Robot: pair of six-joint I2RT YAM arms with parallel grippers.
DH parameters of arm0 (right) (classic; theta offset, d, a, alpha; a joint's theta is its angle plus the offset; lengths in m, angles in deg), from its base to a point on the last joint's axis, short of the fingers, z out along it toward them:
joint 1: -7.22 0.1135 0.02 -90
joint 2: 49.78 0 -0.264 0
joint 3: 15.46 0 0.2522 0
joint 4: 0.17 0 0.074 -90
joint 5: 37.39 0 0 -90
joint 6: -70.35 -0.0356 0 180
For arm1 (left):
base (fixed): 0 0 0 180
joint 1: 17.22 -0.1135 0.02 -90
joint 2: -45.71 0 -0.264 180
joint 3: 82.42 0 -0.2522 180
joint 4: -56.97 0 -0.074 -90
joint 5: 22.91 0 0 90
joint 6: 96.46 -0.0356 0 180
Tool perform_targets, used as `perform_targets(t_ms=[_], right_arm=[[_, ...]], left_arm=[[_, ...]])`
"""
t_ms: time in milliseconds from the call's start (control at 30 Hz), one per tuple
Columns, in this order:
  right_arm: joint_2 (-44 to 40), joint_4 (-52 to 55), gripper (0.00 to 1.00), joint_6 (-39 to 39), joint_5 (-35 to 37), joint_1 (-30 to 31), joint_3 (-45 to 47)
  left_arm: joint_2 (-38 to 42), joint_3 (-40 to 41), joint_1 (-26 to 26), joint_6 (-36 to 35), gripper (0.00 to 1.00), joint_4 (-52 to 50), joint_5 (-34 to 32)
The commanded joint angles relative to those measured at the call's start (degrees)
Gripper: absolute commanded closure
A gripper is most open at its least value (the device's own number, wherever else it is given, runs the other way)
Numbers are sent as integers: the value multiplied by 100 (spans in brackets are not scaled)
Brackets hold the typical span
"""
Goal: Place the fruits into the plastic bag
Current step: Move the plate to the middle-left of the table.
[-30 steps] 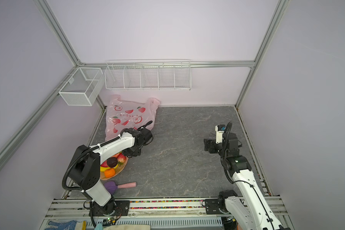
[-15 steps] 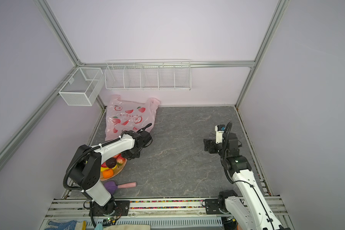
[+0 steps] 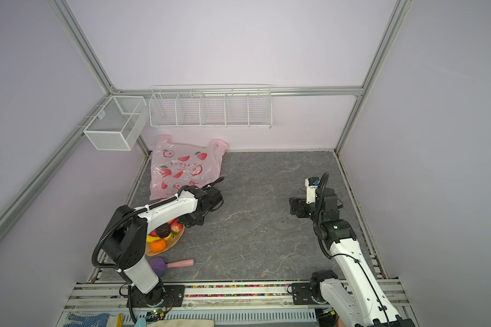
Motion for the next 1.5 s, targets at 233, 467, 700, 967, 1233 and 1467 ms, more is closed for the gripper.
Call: perform_targets(t_ms=[233, 467, 700, 967, 1233, 1467], right_arm=[[120, -235, 12, 99, -11, 17, 32], [179, -229, 11, 108, 56, 17, -7], [316, -201, 12, -79, -215, 16, -202], [451, -181, 12, -190, -522, 17, -429], [700, -51, 12, -381, -713, 26, -636], [758, -50, 11, -394, -730, 26, -688]], left_arm=[[-1104, -1681, 1089, 338, 100, -377, 577], [-1545, -2284, 1385, 324, 86, -354, 774], [-1088, -2601, 1240, 267, 37, -579, 931], [-410, -3214, 75, -377, 28, -571, 960], [-1559, -4131, -1101, -1162, 31, -148, 1231], [-2996, -5429, -1388, -1509, 33, -367, 1425]])
